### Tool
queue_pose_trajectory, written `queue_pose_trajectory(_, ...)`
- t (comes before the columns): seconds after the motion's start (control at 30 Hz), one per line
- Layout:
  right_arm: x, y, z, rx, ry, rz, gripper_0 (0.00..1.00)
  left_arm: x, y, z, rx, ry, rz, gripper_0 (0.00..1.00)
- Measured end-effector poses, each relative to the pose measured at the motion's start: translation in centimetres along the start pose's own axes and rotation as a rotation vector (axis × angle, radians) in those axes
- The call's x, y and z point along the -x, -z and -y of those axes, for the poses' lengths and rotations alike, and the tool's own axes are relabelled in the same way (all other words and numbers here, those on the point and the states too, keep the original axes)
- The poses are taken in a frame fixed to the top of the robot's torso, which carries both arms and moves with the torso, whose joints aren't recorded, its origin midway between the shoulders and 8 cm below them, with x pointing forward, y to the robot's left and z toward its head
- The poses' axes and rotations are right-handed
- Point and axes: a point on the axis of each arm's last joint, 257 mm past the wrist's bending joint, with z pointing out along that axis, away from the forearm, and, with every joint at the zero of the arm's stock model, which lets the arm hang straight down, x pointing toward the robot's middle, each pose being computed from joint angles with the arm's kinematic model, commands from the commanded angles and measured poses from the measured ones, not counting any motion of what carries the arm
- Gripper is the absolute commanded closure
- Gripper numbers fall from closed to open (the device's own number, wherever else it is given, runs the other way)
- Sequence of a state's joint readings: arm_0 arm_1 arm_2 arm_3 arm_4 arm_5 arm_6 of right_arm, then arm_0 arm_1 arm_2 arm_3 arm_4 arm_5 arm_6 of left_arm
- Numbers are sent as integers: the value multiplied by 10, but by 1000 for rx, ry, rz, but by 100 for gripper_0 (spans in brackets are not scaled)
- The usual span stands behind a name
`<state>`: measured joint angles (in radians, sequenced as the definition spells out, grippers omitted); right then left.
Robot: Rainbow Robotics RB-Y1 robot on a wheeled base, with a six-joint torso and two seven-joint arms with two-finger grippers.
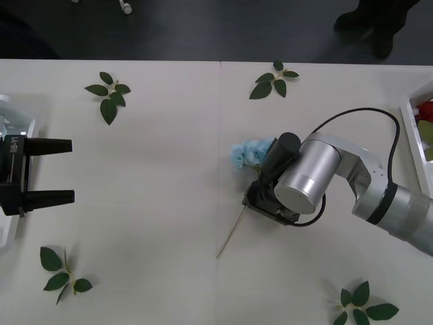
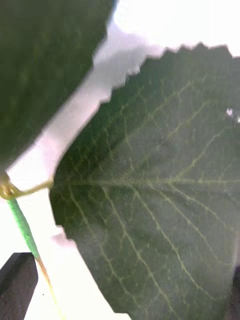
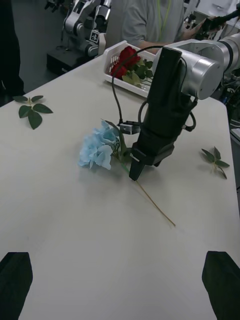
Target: Put the red flowers into the right box and the blue flowers into the left box
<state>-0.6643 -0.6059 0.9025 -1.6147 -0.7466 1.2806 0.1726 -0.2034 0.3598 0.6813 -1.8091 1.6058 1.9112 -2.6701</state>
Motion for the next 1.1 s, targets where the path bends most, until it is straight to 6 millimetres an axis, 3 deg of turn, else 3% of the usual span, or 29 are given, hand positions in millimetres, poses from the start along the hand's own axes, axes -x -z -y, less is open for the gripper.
queue_pose_trajectory(0.17, 5, -2, 2, -7, -19, -5, 2, 0, 0, -2, -2, 7, 6, 0)
queue_pose_trajectory(0.27, 7, -4, 6, -15, -26, -4, 32, 0, 0, -2, 1, 7, 7, 0)
queue_pose_trajectory(0.33, 8, -4, 6, -15, -24, -3, 59, 0, 0, -3, 3, 7, 8, 0)
queue_pose_trajectory(0.47, 7, -4, 6, -15, -24, -4, 81, 4, 0, -6, 14, 4, 23, 0)
queue_pose_trajectory(0.53, 6, -4, 6, -14, -25, -8, 100, 6, 0, -6, 14, 3, 28, 0)
queue_pose_trajectory(0.93, 4, -4, 5, -10, -8, -18, 100, 11, 0, -3, 4, -6, 50, 0)
queue_pose_trajectory(1.1, 13, 7, -3, 17, 17, -26, 100, 12, 0, -3, 3, -7, 52, 0)
